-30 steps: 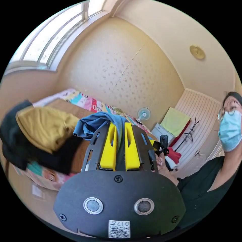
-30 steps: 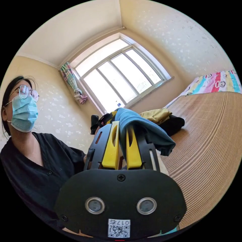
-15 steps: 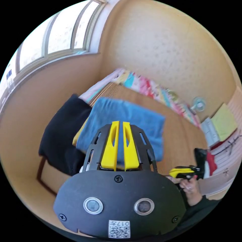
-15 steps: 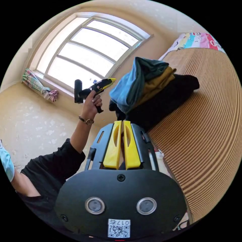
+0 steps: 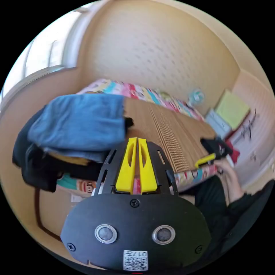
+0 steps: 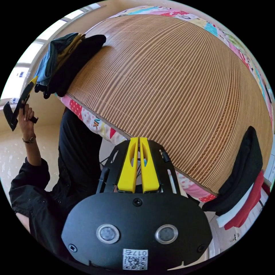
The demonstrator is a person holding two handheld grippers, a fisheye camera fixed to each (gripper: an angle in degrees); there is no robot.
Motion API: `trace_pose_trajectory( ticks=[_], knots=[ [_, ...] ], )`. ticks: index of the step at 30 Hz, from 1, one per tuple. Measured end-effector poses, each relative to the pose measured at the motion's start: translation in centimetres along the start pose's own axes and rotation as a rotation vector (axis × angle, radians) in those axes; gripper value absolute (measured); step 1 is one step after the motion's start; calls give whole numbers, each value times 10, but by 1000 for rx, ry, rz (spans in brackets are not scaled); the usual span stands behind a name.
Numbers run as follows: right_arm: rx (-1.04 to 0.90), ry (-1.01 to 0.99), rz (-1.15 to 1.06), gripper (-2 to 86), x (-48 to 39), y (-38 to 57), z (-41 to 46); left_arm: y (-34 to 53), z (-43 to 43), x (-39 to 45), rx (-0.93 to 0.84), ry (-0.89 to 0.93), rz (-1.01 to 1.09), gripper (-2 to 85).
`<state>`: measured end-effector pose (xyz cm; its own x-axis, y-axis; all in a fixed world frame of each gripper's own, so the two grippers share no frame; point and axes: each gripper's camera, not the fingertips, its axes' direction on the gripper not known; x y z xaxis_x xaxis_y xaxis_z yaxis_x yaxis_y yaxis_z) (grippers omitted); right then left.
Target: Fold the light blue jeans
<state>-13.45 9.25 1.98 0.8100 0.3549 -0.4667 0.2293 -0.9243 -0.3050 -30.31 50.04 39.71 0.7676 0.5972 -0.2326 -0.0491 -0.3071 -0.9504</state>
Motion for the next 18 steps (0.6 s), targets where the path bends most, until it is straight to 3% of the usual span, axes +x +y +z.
trace_pose_trajectory(
  ticks=[2, 5, 8, 18],
  knots=[
    [-2, 61, -9, 3, -8, -12, -15, -18, 75, 67, -295, 62, 223, -2],
    [-205, 160, -21, 3, -16, -38, -5, -18, 163, 118, -593, 132, 301, 7],
    [-415, 257, -47, 4, -15, -55, 33, -12, 221, 152, -738, 59, 357, 0],
    [-237, -67, 73, 4, 43, -29, 14, -57, 296, 205, -950, -86, 465, -4]
  ],
)
